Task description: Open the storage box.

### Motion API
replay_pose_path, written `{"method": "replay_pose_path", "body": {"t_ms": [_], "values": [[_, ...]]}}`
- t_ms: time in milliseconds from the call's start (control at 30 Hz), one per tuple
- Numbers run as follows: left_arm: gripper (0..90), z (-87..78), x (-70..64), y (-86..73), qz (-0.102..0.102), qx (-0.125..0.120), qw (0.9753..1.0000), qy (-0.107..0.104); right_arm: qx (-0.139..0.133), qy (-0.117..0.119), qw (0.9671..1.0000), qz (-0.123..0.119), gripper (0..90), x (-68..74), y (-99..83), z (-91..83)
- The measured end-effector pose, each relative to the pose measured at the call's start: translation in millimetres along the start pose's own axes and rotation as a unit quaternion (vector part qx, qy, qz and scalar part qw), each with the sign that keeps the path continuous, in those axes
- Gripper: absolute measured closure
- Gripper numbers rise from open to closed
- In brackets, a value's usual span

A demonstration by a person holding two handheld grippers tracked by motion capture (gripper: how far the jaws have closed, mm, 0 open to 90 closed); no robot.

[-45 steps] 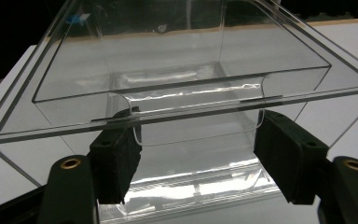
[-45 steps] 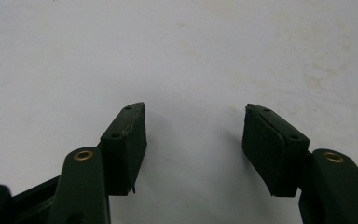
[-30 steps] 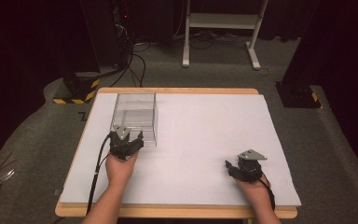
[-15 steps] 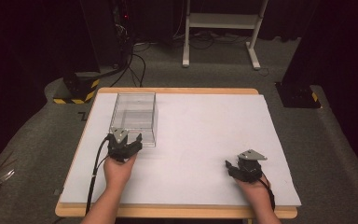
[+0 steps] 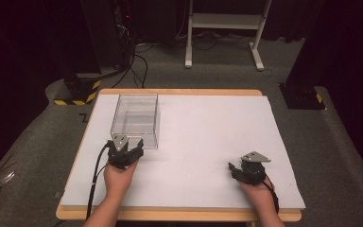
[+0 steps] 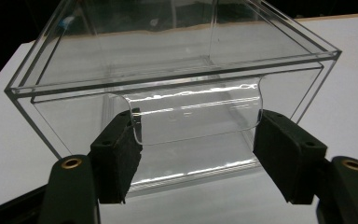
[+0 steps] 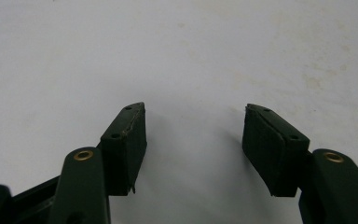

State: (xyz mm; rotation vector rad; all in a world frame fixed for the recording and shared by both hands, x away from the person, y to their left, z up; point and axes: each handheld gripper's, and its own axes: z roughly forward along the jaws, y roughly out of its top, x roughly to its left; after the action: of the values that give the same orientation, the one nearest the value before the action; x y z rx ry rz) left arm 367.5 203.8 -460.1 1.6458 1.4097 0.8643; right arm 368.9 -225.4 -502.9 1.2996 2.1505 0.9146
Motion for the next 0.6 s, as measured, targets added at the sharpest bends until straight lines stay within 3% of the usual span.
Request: {"method": "replay_pose_path", "body": {"t_ms": [600], "values": [[33.2,-21.9,-5.3,-13.6,-0.005,-0.008,1.0000,-0.003,0.000,0.000,1.0000,0.001,39.7,0.4,0.0,-0.1]]}}
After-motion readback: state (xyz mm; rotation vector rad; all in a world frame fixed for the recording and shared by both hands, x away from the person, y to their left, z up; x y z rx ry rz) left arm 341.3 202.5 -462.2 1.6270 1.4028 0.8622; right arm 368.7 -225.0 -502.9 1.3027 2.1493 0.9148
